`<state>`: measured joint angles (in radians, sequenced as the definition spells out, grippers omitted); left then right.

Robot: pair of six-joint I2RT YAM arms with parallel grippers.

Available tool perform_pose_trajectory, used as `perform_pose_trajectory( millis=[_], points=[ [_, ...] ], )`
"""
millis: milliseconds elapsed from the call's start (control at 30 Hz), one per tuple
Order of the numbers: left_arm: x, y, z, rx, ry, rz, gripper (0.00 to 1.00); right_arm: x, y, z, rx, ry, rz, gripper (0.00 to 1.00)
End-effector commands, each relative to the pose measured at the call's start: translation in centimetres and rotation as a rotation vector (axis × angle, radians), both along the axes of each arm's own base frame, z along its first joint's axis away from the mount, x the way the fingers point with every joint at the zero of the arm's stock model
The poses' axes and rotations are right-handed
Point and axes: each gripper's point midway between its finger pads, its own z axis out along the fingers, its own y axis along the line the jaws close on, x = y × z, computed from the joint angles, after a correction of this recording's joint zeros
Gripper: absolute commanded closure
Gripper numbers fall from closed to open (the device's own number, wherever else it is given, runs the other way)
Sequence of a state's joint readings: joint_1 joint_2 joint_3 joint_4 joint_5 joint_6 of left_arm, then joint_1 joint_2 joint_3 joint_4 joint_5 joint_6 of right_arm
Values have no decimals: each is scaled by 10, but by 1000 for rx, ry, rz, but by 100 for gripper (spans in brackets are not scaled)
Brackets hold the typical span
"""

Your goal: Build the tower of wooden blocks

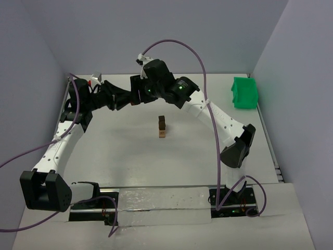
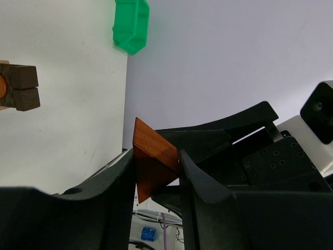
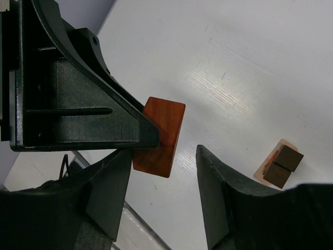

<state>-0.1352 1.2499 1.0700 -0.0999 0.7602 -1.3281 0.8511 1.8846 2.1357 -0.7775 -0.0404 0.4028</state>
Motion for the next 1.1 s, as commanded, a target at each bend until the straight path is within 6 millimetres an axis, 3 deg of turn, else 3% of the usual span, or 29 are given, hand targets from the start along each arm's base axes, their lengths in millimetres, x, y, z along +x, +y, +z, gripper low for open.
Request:
perform_pose_trajectory(
  millis=[0, 733, 900, 967, 1033, 1067],
  points=[
    [-10, -3, 19, -37, -62, -43, 100, 14, 6, 15, 14, -78, -41, 44],
    [-17, -7, 17, -100, -36, -77, 100, 15, 16, 5, 0, -73, -32, 62],
    [-19, -8, 17, -111, -35, -88, 99, 15, 18, 3, 0, -66, -23, 80],
    [-19, -8, 17, -113, -32, -87, 94, 14, 18, 2, -2, -66, -22, 88],
    [-19, -7, 16, -112, -33, -86, 82, 14, 17, 2, -3, -66, -22, 99],
    [-19, -7, 16, -110, -31, -84, 69, 13, 16, 3, -2, -66, -23, 100]
  ],
)
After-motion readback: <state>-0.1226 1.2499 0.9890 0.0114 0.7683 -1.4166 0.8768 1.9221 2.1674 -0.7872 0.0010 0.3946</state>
